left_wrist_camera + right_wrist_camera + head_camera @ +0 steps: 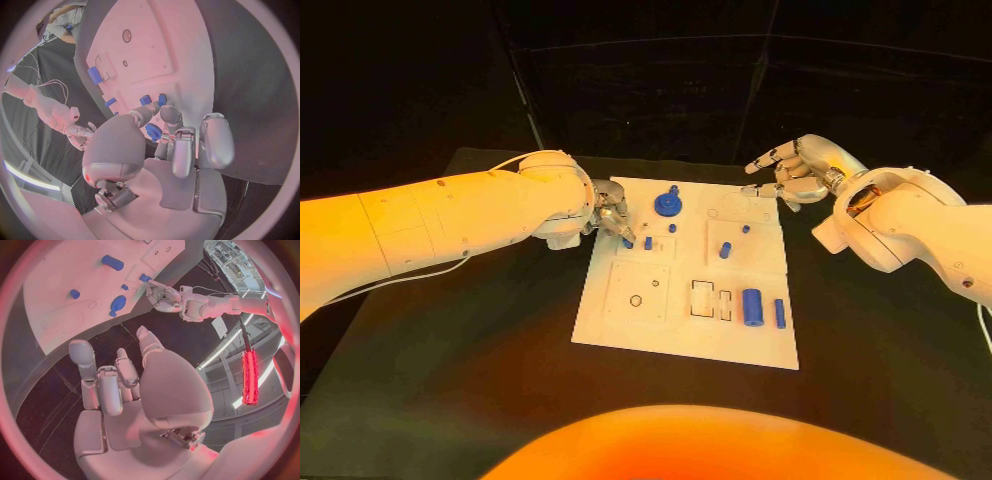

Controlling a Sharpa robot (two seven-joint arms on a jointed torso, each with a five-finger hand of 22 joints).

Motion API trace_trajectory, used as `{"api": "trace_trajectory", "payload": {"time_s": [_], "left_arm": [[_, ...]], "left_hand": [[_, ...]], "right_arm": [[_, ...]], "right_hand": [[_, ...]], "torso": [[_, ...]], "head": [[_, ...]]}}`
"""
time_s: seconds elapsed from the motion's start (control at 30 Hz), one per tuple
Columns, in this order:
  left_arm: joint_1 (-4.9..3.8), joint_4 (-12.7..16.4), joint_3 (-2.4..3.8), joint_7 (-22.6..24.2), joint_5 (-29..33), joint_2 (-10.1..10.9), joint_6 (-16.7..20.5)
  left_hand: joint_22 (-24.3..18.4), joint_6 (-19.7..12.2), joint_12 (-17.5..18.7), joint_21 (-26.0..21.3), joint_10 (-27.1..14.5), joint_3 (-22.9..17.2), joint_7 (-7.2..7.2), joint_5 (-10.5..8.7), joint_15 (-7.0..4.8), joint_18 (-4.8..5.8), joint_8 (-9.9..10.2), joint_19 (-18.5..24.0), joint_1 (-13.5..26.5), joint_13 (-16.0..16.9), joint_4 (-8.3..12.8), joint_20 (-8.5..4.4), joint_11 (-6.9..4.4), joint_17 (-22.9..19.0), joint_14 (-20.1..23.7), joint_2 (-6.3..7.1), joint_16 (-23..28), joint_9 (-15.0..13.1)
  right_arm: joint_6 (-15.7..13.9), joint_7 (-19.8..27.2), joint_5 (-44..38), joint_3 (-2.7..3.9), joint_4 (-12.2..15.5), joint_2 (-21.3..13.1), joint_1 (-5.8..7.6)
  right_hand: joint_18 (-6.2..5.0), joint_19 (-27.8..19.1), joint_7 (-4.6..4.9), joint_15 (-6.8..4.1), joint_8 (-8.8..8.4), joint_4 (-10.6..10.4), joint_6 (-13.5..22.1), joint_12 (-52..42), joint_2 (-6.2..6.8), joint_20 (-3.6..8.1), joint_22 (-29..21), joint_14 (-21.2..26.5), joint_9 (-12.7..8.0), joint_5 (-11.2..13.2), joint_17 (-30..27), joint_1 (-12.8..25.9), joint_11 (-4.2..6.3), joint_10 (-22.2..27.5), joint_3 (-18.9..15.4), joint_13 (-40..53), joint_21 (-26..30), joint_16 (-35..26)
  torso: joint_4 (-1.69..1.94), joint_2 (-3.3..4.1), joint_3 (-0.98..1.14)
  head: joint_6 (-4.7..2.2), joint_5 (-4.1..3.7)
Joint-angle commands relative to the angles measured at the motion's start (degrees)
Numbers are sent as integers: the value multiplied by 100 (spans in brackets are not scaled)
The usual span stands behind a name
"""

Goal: Assemble the parts on the task board

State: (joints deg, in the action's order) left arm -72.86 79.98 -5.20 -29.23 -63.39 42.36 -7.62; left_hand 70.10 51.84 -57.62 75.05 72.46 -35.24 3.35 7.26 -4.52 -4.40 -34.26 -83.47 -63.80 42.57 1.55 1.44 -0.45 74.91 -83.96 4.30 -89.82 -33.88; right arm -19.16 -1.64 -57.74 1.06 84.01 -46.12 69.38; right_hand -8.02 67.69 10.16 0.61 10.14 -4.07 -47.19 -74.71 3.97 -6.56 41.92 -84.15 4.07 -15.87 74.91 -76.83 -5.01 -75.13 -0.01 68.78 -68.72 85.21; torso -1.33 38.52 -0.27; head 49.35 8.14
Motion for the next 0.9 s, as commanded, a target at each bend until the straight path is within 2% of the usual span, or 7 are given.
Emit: {"api": "trace_trajectory", "payload": {"time_s": [0.03, 0.9], "left_arm": [[11, -10, -11, -30, 41, -19, -104], [9, -322, -10, -21, 83, -188, -135]], "left_hand": [[13, 59, -36, 33, 168, -429, -85, -60, -49, 14, -31, -30, 41, 16, 454, -13, -131, 1509, -604, 52, -18, -8], [125, 295, -86, 99, 175, 264, -182, -98, -126, 40, 3, -78, 283, 41, 112, -87, -207, 1509, -604, 127, -18, 33]], "right_arm": [[23, 55, 27, 4, 10, -1, 9], [27, 56, 29, 4, 70, -22, 10]], "right_hand": [[-50, -49, -9, -15, 29, -22, 22, -6, -60, 4, -3, -345, -6, -22, 435, -5, 3, 10, -11, -4, 26, -23], [-58, -70, -10, -16, 41, -32, 25, 3, -66, 5, -53, -341, -6, -23, 415, -8, 4, 21, -20, -19, 51, -34]], "torso": [[-2, 2, 0], [0, 0, -5]], "head": [[6, -7], [33, -34]]}}
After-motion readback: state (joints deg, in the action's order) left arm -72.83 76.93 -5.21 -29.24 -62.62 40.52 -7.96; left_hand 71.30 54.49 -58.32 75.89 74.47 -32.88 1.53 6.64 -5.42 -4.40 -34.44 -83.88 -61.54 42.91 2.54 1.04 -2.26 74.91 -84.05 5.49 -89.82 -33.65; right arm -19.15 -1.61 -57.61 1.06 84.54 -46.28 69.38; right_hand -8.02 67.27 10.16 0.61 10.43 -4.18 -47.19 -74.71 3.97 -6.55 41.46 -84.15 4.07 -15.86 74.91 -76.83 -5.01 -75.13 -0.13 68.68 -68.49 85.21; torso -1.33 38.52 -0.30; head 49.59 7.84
